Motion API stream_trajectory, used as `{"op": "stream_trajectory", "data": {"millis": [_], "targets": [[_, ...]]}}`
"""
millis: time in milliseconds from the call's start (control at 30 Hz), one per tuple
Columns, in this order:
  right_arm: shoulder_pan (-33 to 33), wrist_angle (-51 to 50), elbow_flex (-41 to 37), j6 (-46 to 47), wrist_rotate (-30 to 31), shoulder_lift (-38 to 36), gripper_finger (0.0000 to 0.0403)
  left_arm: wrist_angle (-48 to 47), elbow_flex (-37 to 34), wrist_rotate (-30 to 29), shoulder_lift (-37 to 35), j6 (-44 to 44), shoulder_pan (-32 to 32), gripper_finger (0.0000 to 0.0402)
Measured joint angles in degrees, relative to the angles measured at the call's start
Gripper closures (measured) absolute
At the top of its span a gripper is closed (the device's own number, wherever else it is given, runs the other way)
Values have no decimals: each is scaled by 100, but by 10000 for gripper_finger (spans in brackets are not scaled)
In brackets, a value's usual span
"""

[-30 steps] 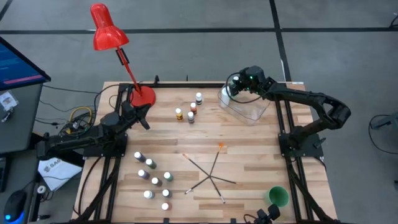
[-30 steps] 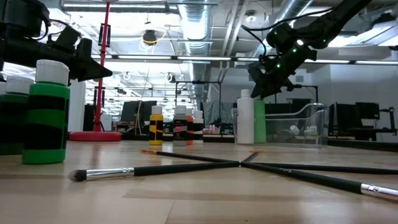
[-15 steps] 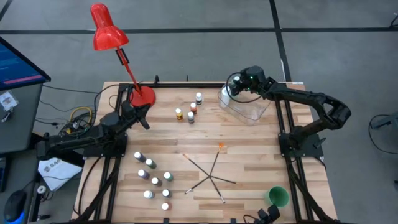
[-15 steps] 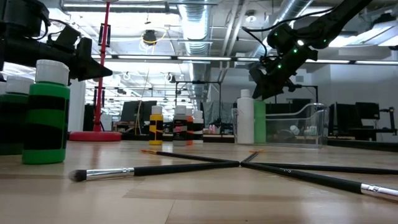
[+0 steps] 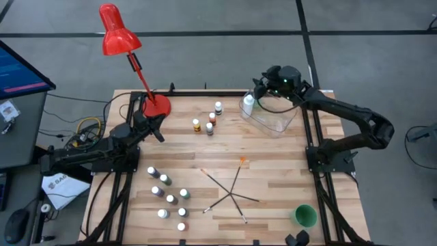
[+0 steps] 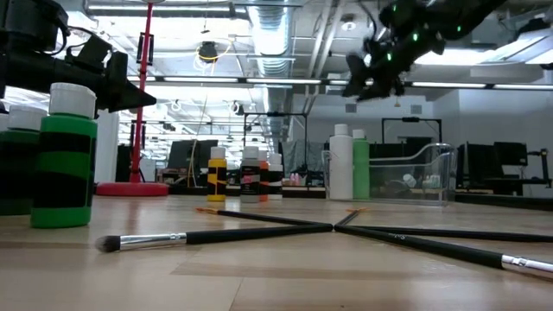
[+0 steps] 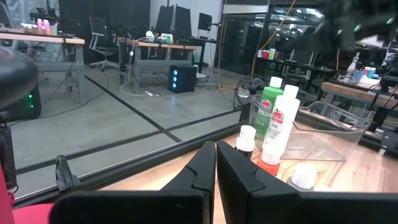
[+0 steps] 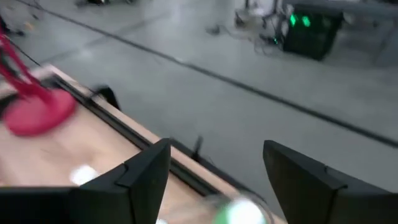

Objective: Pick & Place Paint Supplies
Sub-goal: Put the small white paint bottle into the transparent bin

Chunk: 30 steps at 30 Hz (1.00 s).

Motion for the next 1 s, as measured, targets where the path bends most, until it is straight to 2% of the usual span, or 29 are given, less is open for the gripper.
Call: {"op": "stream_trajectory", "data": {"millis": [167,400,767,1000], "targets": [[569,-443,658,-47,2,144,156,0,-2,2,0,0,0,394],[1289,-868,1549,-211,-11,1079,152,6,-2,0,-2,0,0,394],[1492,-1048,2569,-377,-20,2914,151,37,-2,0,-2,0,0,394],[1451,-1058,2721,-356,-20,3555,151,43,-2,1,-1,0,0,394]]}}
